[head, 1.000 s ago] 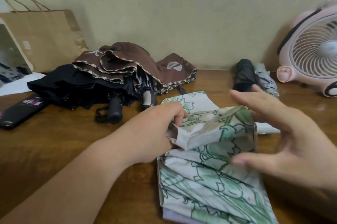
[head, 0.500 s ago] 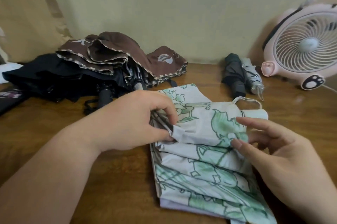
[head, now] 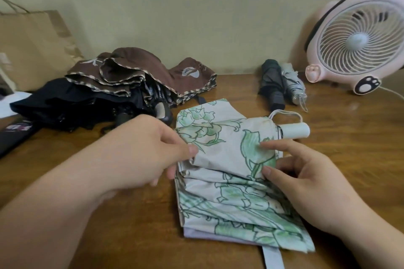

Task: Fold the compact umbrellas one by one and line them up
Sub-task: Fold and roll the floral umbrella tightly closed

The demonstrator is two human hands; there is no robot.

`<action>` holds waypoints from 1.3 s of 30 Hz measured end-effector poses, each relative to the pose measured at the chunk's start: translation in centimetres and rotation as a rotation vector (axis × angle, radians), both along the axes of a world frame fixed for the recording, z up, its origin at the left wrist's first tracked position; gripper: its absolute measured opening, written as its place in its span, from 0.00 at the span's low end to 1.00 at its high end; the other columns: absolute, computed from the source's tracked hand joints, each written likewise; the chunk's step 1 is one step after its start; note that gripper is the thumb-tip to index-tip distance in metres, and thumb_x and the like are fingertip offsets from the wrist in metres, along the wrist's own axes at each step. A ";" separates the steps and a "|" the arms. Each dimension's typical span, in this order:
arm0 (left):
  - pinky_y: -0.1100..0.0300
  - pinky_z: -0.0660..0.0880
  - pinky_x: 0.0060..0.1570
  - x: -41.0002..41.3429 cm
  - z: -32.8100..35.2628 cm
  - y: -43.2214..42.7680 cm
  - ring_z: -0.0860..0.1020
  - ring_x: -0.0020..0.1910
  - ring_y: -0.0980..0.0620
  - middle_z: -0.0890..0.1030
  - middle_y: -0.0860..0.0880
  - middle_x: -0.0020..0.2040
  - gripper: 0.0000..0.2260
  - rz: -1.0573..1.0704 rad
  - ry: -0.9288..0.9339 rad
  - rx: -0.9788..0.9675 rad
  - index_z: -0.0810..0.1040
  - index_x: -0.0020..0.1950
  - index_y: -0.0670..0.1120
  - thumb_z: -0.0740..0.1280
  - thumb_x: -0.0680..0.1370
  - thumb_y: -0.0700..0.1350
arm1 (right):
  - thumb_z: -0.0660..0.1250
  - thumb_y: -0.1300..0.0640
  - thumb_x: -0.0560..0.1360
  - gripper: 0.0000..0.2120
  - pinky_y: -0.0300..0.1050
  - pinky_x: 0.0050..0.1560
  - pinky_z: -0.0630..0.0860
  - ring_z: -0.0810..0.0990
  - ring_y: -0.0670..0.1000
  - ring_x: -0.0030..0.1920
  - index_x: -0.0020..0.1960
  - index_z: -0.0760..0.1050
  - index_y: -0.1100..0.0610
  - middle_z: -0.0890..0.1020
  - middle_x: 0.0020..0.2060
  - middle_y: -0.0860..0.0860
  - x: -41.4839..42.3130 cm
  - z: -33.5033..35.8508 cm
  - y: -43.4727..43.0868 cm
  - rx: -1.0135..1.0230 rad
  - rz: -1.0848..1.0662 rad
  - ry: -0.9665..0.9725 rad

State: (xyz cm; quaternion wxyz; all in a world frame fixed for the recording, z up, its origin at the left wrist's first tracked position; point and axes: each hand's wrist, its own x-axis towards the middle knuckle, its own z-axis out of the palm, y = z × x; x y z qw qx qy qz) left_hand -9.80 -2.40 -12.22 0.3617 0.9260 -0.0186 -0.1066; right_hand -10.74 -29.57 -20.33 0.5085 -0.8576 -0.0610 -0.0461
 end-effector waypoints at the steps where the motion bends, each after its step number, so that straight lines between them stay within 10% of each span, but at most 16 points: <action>1: 0.60 0.68 0.24 -0.5 -0.6 -0.4 0.70 0.23 0.50 0.80 0.43 0.29 0.12 -0.001 0.056 -0.117 0.87 0.43 0.51 0.72 0.76 0.58 | 0.73 0.59 0.77 0.15 0.42 0.32 0.70 0.72 0.50 0.28 0.58 0.78 0.41 0.81 0.32 0.57 0.0 0.0 -0.1 0.012 0.005 -0.005; 6: 0.67 0.55 0.18 -0.6 -4.1 -0.6 0.65 0.19 0.55 0.73 0.46 0.29 0.09 0.161 0.299 -0.692 0.86 0.36 0.46 0.73 0.76 0.45 | 0.72 0.59 0.77 0.18 0.55 0.40 0.80 0.79 0.63 0.33 0.58 0.78 0.38 0.84 0.35 0.56 0.2 -0.5 -0.4 0.108 0.033 0.023; 8: 0.68 0.55 0.17 -0.3 -4.5 -0.6 0.65 0.19 0.56 0.72 0.46 0.29 0.07 0.165 0.348 -0.751 0.86 0.48 0.40 0.74 0.75 0.43 | 0.72 0.59 0.77 0.18 0.63 0.44 0.80 0.81 0.68 0.37 0.59 0.77 0.37 0.84 0.36 0.58 0.2 -0.5 -0.4 0.106 0.043 0.020; 11: 0.69 0.54 0.16 0.1 -4.9 -0.6 0.65 0.18 0.57 0.72 0.47 0.29 0.20 0.143 0.364 -0.737 0.76 0.63 0.32 0.74 0.75 0.42 | 0.73 0.58 0.77 0.15 0.51 0.39 0.79 0.79 0.64 0.34 0.57 0.78 0.40 0.83 0.36 0.58 0.1 -0.2 -0.5 0.100 0.019 0.001; 17: 0.70 0.50 0.19 0.2 -5.0 -0.8 0.62 0.15 0.57 0.70 0.46 0.27 0.17 0.082 0.341 -0.781 0.78 0.59 0.35 0.72 0.76 0.45 | 0.72 0.56 0.77 0.09 0.37 0.25 0.67 0.69 0.48 0.24 0.55 0.80 0.45 0.82 0.34 0.60 0.0 0.4 -0.2 0.152 -0.046 -0.015; 23: 0.69 0.51 0.19 0.3 -5.6 -0.8 0.61 0.16 0.56 0.65 0.48 0.25 0.07 0.140 0.273 -0.801 0.73 0.43 0.41 0.69 0.79 0.40 | 0.73 0.60 0.77 0.11 0.33 0.24 0.67 0.69 0.46 0.23 0.54 0.81 0.45 0.83 0.33 0.58 -0.3 0.9 0.0 0.146 -0.073 -0.029; 30: 0.68 0.51 0.20 0.1 -5.1 -1.1 0.63 0.16 0.55 0.73 0.44 0.27 0.15 0.069 0.296 -0.652 0.81 0.60 0.41 0.73 0.78 0.48 | 0.74 0.62 0.76 0.13 0.35 0.26 0.69 0.72 0.49 0.25 0.53 0.82 0.45 0.83 0.34 0.59 -0.4 1.2 0.0 0.162 -0.101 -0.018; 39: 0.69 0.52 0.22 1.0 -5.1 -1.8 0.60 0.17 0.54 0.69 0.46 0.24 0.10 0.195 0.321 -0.588 0.79 0.57 0.42 0.69 0.81 0.48 | 0.74 0.58 0.75 0.08 0.34 0.25 0.69 0.73 0.46 0.23 0.48 0.82 0.45 0.84 0.31 0.53 -0.5 1.1 -0.1 0.052 -0.143 -0.067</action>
